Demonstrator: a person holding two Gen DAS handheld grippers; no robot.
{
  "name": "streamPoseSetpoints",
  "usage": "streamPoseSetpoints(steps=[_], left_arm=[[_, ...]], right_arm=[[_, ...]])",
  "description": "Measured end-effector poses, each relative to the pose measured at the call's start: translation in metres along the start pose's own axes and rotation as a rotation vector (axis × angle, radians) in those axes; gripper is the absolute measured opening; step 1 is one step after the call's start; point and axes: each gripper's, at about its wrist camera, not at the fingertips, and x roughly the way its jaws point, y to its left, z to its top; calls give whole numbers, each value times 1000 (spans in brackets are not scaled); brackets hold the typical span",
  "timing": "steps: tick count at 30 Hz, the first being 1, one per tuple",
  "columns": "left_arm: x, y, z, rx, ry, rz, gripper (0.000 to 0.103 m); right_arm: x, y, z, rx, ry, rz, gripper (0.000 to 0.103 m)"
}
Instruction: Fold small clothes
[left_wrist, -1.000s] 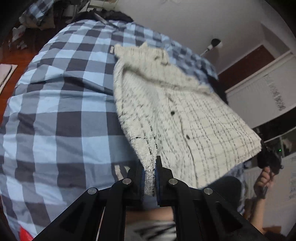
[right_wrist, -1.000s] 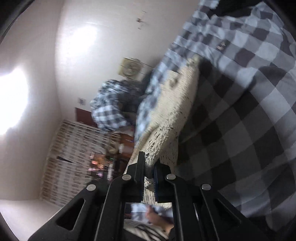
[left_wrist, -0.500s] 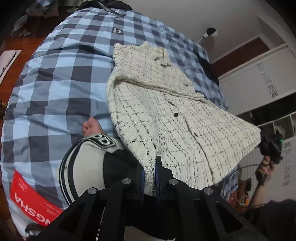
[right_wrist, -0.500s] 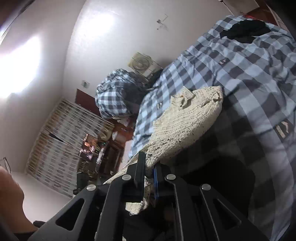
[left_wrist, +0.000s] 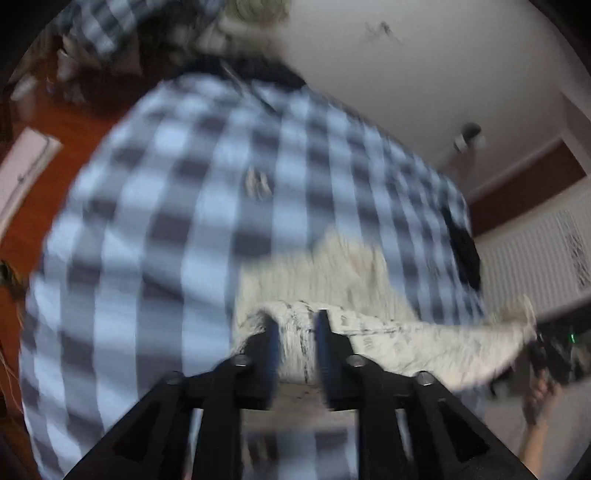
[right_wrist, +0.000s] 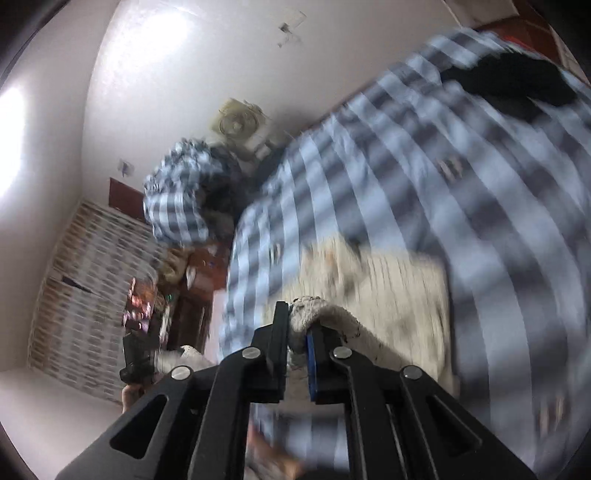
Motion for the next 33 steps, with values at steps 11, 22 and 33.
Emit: streamPoseSetpoints(steps=[11,22,33], left_arm=[[107,-30,-75,463,-39,632,103],[218,-4,-187,539,214,470,103],[224,80,-158,404,223,765,103]], right_arm=[[57,-63,-74,145,-225,-352,99],[110,-153,-144,250,127,-711,99],[103,-208,-147,212,328,-1257,99]])
